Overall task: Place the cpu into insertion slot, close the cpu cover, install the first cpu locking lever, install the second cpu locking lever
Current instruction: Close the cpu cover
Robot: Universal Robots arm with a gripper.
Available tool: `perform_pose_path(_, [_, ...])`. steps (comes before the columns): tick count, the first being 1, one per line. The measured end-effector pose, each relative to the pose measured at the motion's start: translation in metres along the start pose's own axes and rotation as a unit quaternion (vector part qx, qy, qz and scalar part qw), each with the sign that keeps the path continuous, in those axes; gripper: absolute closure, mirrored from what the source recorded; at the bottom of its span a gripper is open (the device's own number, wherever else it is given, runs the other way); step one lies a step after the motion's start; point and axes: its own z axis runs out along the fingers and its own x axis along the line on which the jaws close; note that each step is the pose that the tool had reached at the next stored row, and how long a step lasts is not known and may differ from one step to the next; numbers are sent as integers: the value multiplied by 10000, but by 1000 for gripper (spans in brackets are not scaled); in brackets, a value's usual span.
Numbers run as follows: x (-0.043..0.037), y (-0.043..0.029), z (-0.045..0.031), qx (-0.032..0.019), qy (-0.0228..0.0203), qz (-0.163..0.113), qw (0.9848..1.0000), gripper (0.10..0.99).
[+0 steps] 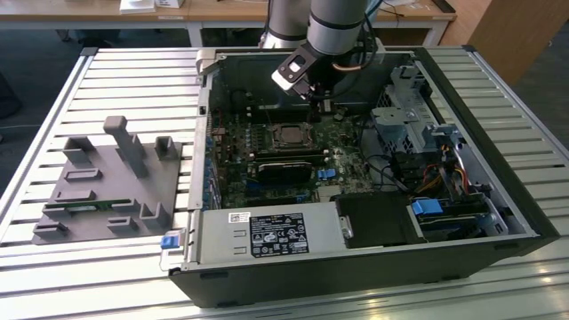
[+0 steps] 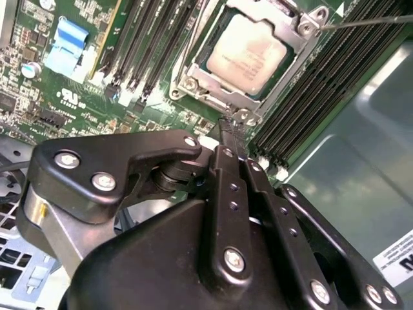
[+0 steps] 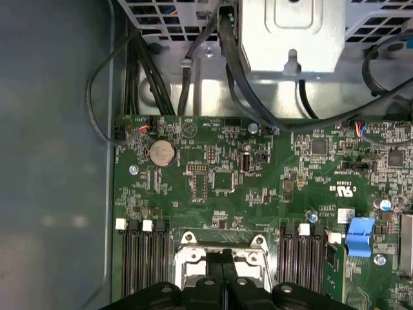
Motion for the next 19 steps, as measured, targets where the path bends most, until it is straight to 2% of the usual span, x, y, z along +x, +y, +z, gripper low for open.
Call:
perform_pose_path(9, [0,-61,16,0,0,0,10000,980])
perform_pose_path(19, [1,-180,23,0,0,0,10000,980])
